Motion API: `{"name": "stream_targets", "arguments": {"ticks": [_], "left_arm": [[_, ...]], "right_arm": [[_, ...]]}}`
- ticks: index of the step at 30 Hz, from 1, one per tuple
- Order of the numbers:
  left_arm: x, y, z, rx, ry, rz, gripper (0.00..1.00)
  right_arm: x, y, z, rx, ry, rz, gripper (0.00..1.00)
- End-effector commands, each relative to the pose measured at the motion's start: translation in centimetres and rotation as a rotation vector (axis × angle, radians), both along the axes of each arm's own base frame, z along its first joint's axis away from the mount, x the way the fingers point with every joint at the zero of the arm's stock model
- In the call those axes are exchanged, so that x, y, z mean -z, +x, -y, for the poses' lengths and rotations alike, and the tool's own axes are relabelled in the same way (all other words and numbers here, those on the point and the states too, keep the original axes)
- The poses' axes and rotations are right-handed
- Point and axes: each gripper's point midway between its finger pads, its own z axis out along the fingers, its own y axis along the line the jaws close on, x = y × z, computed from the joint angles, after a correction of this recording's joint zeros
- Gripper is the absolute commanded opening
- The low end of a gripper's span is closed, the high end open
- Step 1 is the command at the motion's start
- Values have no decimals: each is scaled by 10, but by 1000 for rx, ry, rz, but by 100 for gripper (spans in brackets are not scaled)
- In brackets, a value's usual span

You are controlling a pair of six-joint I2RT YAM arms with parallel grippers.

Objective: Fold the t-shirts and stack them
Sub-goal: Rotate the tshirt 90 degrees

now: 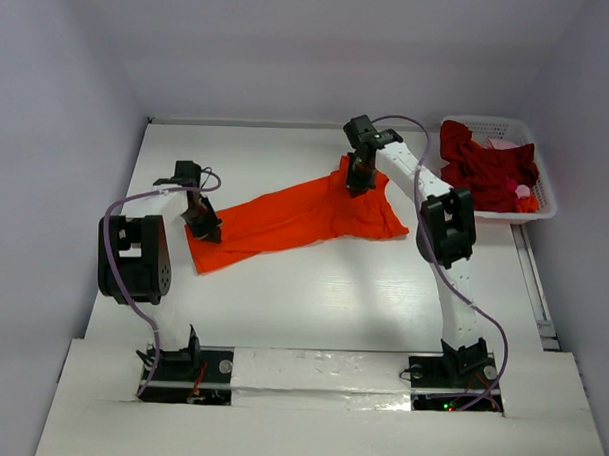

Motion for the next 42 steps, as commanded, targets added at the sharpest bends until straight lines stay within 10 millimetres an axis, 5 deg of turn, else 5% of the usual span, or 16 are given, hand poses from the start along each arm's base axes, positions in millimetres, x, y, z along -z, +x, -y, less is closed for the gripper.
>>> {"name": "stream_targets", "arguments": {"ticks": [1,8,13,18,27,42], "left_arm": [[-17,10,-5,-10,24,58,0],[-39,35,-20,-10,105,111,0],[-23,34,-22,-19,116,92,0],[-3,21,-17,-9,88,42,0],[15,3,-15,0,80,-3,0],[40,-27,-13,2,70,-58,0]], "right_arm": [[-14,6,-1,0,4,36,0],[-16,9,-1,10,2,37,0],[-21,18,-6,11,12,54,0],[-23,27,-12,-1,24,53,0],[3,21,-12,8,12,-6,0],[30,27,14,76,16,-81,0]]}}
